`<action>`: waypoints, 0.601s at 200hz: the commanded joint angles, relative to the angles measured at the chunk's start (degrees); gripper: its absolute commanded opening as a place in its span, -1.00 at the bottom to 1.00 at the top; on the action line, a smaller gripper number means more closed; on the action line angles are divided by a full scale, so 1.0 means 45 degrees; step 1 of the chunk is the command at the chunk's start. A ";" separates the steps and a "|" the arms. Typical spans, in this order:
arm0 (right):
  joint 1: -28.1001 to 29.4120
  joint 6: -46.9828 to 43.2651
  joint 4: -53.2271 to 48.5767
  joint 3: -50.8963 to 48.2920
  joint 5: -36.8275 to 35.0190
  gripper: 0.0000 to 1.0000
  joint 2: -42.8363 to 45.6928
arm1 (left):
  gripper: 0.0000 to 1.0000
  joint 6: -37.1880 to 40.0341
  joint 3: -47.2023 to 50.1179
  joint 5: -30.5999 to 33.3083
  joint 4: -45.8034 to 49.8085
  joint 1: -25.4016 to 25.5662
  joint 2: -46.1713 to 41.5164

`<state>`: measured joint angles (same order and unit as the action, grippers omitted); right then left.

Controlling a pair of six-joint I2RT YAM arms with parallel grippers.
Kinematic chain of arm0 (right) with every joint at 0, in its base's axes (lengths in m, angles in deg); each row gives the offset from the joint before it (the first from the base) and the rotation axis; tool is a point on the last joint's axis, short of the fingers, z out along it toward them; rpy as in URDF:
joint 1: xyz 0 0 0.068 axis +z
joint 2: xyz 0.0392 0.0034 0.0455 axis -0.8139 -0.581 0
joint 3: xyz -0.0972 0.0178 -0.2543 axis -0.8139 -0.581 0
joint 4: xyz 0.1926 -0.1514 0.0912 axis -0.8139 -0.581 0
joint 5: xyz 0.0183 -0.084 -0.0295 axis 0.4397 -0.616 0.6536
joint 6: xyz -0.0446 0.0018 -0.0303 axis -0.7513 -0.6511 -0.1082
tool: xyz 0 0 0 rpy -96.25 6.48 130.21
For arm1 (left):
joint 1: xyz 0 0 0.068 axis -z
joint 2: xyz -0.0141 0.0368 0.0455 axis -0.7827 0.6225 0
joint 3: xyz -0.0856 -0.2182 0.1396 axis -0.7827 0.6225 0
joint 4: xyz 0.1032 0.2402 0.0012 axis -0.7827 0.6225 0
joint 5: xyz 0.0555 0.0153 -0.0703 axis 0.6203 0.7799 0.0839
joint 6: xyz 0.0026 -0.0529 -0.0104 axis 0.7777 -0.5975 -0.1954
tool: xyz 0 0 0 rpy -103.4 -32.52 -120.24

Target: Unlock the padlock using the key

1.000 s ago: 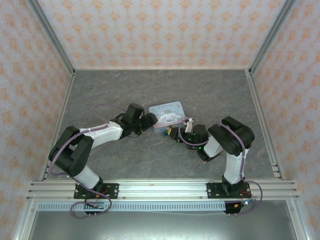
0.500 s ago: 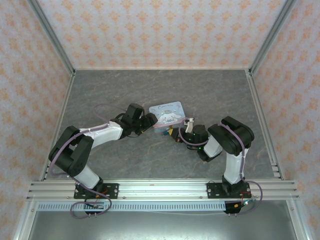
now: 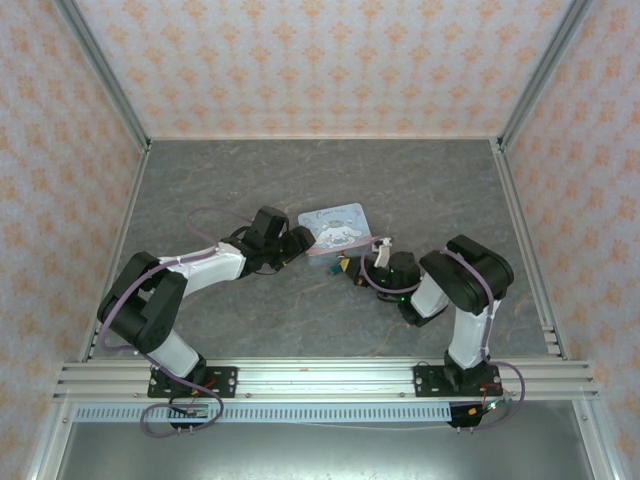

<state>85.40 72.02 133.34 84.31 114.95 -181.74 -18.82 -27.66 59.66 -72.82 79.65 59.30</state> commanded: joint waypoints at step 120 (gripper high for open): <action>-0.0385 -0.0568 -0.0810 -0.0661 -0.0717 -1.00 0.2049 | 0.58 0.0404 0.0197 0.0630 0.2892 0.0213 -0.0233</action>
<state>83.93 71.71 130.87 82.19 112.76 -176.28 -18.80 -27.88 59.93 -70.64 79.65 58.34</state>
